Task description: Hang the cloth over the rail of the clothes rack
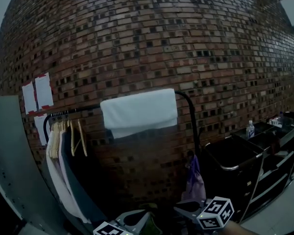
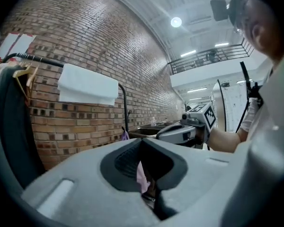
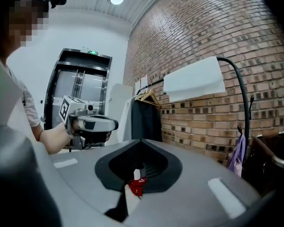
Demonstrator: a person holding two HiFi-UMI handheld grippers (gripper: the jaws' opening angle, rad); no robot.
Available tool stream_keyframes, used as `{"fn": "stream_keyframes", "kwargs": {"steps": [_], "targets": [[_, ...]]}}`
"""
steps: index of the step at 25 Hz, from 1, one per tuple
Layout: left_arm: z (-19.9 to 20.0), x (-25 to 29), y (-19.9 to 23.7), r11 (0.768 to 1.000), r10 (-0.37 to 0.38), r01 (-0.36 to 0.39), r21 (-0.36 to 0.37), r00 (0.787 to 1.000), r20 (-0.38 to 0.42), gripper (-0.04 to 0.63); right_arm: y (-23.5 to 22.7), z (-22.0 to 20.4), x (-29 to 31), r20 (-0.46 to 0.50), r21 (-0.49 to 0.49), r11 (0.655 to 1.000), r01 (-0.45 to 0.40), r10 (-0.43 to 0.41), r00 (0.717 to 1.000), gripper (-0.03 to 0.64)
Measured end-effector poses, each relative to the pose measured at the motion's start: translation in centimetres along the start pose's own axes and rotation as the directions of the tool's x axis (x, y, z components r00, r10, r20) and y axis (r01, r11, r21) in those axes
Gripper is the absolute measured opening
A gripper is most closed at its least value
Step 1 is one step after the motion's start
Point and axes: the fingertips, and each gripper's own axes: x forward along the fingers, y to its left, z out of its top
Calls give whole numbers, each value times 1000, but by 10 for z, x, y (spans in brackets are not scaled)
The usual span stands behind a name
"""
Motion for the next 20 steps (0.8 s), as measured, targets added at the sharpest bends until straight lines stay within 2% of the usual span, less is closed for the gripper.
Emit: {"fn": "stream_keyframes", "kwargs": {"steps": [4,10,15,20], "targets": [[-18,-57,-49,999,-11,10,-35,1000,-16,0,75,-13,-31,8,29,1000,-10,10,1000,-5],[-37,-130,-114,997,-31,28,-77,999,-38,0,144,-20,-72,12,10,1000,-11,11,1000,-2],[-29,-150,-147,995,-35,31,-91,998,-48,0,175,-14,-106,1,-12,1000,-22,22,1000,1],[-27,-152,-176,994,-48,44,-100,998,-40,0,184,-18,-126,4,-5,1000,-20,20,1000,1]]}}
